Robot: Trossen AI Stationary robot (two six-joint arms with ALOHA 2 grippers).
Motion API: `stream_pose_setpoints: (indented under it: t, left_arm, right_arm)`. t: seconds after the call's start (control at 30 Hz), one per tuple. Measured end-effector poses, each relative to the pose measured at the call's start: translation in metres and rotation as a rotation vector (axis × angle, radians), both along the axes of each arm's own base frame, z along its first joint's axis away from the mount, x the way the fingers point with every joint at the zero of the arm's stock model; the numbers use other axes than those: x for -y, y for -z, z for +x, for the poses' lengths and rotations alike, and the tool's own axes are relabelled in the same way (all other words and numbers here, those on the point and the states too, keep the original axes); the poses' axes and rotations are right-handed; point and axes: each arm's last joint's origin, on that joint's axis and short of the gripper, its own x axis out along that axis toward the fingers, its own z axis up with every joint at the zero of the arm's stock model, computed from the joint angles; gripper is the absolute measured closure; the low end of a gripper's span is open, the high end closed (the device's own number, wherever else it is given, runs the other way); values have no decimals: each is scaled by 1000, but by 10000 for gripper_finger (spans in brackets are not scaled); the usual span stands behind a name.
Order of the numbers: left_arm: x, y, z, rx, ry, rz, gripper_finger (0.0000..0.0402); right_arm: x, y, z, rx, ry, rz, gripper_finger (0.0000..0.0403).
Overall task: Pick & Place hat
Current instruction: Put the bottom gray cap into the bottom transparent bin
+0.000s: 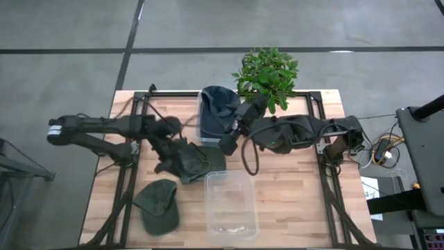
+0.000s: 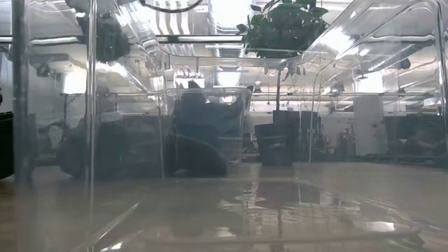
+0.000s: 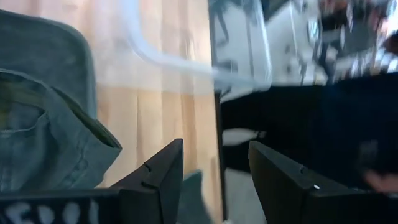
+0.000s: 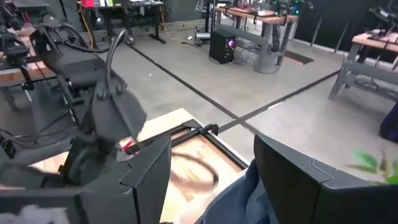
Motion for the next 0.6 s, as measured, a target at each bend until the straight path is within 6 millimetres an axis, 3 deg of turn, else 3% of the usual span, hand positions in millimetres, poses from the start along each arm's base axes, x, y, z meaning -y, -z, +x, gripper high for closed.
stream_pose_setpoints:
  t: [0.27,0.6]
  left_arm:
    - [39,34,21,-74,284,98,228]
    - [72,63,30,-82,474,278,228]
  right_arm:
    - [-5,16,5,30,23,98,179]
    - [-8,30,9,41,44,160,179]
